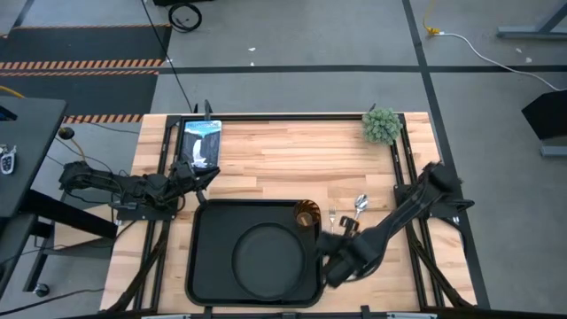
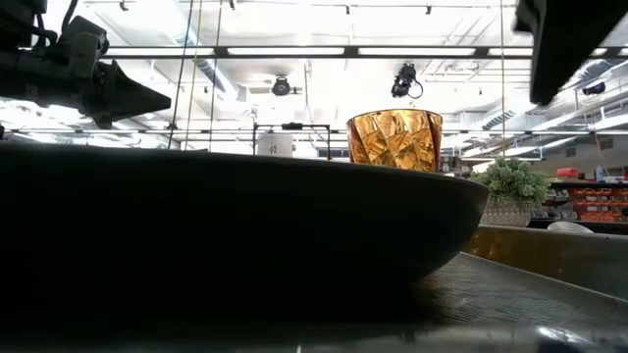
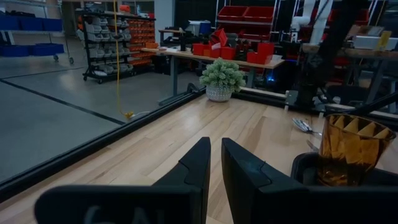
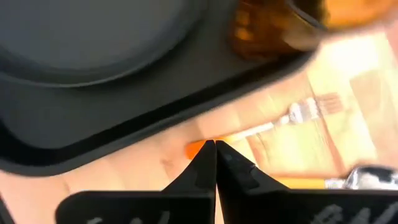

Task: Pick and place plate/cup/fork/spoon on tray
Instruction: Put the orange fork to the left of the black plate on the black serving tray

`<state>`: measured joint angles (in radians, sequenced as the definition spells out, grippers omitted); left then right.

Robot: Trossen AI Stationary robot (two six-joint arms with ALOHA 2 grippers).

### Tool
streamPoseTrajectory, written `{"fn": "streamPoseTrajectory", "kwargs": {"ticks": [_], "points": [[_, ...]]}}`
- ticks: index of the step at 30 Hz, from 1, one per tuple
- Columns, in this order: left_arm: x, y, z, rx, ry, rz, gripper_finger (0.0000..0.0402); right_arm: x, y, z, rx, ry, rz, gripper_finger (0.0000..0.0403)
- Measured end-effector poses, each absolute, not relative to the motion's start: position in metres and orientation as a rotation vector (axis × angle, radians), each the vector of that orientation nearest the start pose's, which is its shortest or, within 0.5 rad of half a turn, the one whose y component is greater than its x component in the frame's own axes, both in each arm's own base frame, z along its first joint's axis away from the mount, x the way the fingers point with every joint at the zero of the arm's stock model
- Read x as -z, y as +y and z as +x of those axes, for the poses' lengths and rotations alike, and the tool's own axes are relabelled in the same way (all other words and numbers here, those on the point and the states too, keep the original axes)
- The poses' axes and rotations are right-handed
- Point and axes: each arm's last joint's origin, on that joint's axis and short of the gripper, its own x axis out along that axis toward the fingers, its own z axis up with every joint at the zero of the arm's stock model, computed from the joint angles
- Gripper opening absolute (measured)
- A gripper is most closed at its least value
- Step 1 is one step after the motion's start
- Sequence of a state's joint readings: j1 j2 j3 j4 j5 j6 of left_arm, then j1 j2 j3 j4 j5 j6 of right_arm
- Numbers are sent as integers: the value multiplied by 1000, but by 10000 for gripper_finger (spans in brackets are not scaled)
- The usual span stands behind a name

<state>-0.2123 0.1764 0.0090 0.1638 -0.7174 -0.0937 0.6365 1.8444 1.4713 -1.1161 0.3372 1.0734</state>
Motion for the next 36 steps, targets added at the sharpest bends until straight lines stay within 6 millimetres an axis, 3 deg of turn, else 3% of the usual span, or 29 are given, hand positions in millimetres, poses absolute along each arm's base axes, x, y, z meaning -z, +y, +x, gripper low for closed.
{"fn": "streamPoseTrajectory", "kwargs": {"ticks": [7, 12, 17, 23, 31, 36], "points": [[-168, -3, 103, -502, -61, -246, 48, -198, 147, 255, 666, 1201, 450, 34], [-168, -3, 103, -502, -65, -263, 48, -173, 121, 253, 764, 1209, 577, 67], [-167, -3, 103, -502, -60, -259, 48, -160, 115, 266, 733, 1161, 621, 116], [-167, -3, 103, -503, -60, -259, 48, -156, 109, 267, 802, 1148, 646, 164], [-168, -3, 103, -503, -63, -267, 48, -156, 114, 265, 761, 1155, 587, 177], [-167, -3, 103, -503, -63, -267, 48, -139, 114, 256, 775, 1126, 643, 177]]}}
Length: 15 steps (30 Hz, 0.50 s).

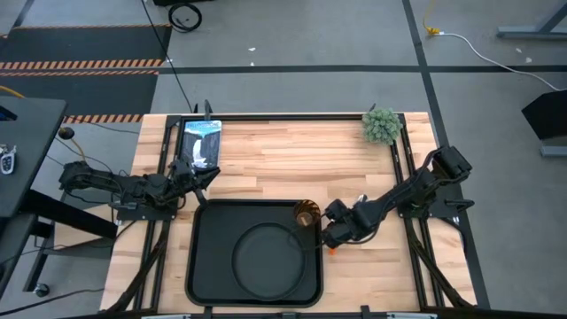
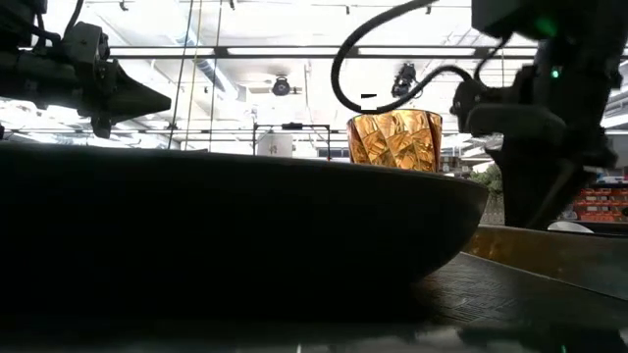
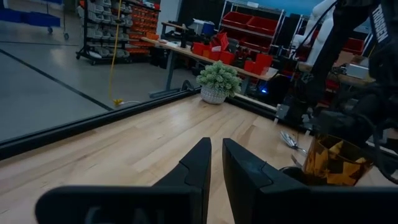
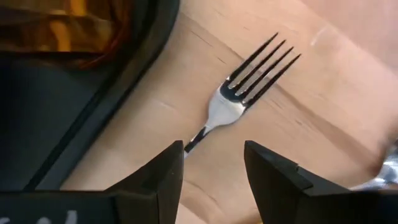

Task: Pick and place plate/cup/fork/spoon on tray
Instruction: Put the orange fork to the left of the black plate on the black serving tray

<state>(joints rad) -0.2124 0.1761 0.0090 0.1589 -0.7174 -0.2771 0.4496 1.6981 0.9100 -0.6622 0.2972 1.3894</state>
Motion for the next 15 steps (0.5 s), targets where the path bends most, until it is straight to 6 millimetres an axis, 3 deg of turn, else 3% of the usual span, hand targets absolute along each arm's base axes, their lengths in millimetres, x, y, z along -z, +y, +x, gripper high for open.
{"fn": "streamPoseTrajectory", "kwargs": {"ticks": [15], "points": [[-168, -3, 103, -502, -63, -268, 48, -131, 113, 254, 784, 1070, 672, 175]]}}
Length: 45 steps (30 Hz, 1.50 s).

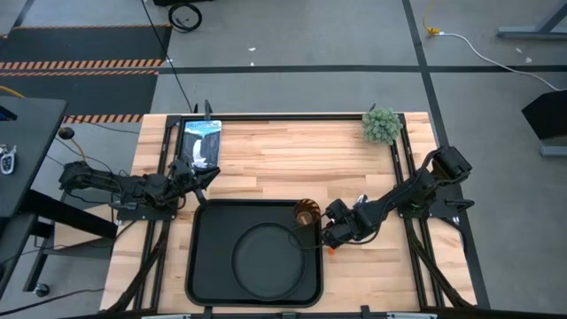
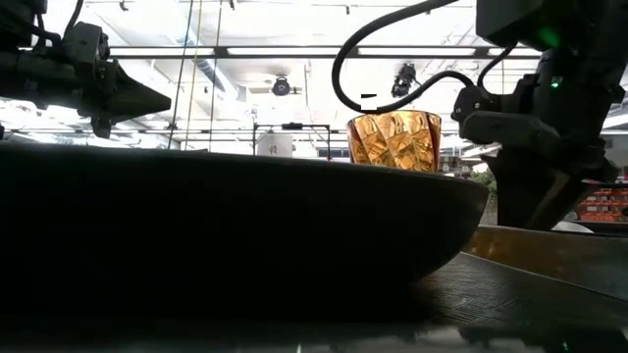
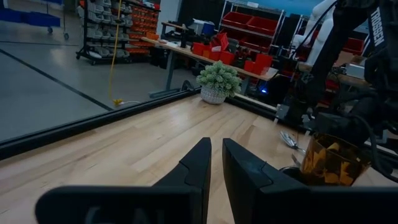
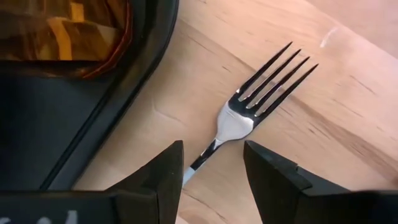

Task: Pick and place plate/cup/fork/spoon on tray
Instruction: Put the orange fork to the left of the black plate on the black serving tray

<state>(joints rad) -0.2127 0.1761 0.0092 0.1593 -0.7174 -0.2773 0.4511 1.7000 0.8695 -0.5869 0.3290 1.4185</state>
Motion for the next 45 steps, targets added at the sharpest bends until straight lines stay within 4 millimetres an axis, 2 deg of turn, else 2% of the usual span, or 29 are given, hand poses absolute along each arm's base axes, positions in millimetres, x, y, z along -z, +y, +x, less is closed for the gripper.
{"fn": "streamPoseTrajectory", "kwargs": {"ticks": [10, 29, 34, 39, 45], "points": [[-167, -3, 103, -502, -63, -268, 48, -130, 113, 252, 753, 1137, 645, 153], [-168, -3, 103, -503, -63, -268, 48, -131, 114, 251, 669, 1250, 626, 12], [-168, -3, 103, -502, -63, -268, 48, -138, 120, 256, 608, 1305, 644, 13], [-167, -3, 103, -502, -63, -268, 48, -149, 123, 258, 618, 1333, 623, 11], [-167, -3, 103, -502, -63, -268, 48, -164, 135, 264, 560, 1337, 625, 11]]}}
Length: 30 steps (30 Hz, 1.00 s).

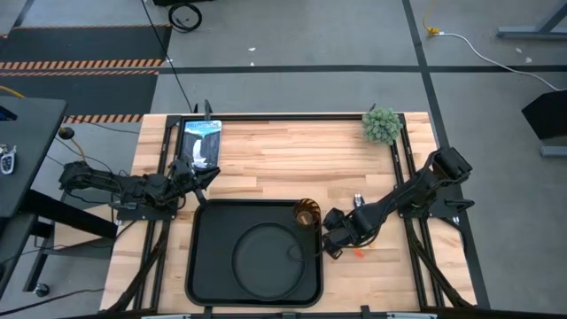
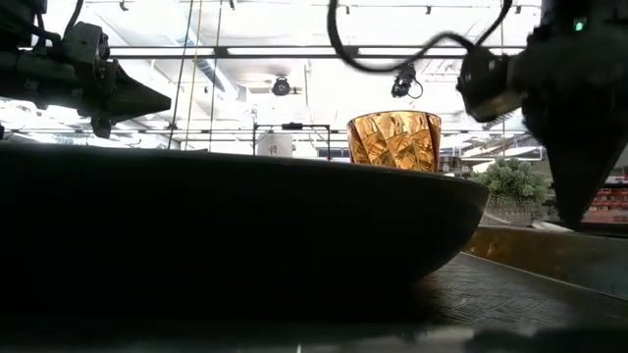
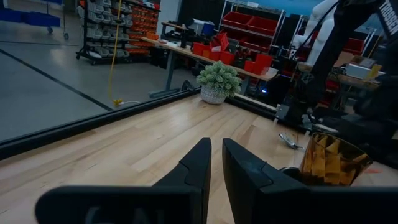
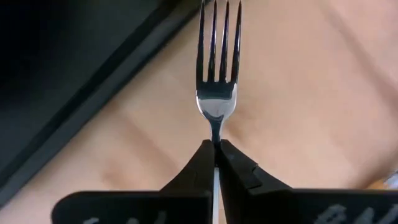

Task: Pick and place plate/cup/fork/spoon on tray
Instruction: Put the orange fork to the left of the black plate on the black serving tray

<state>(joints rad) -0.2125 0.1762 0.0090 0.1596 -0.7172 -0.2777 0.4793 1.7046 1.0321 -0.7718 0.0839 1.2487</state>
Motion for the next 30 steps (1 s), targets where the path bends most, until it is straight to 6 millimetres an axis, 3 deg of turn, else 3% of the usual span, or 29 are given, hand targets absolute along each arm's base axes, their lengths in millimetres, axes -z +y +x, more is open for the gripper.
{"fn": "streamPoseTrajectory", "kwargs": {"ticks": [11, 14, 22, 30], "points": [[-167, -3, 103, -502, -66, -277, 48, -195, 166, 276, 370, 1307, 703, 11], [-167, -4, 104, -454, -74, -344, 48, -202, 172, 285, 303, 1215, 734, 11], [-168, -16, 107, -12, -3, -324, 48, -217, 182, 308, 115, 918, 705, 11], [-168, -18, 107, 38, 5, -280, 48, -237, 181, 328, 16, 598, 553, 12]]}}
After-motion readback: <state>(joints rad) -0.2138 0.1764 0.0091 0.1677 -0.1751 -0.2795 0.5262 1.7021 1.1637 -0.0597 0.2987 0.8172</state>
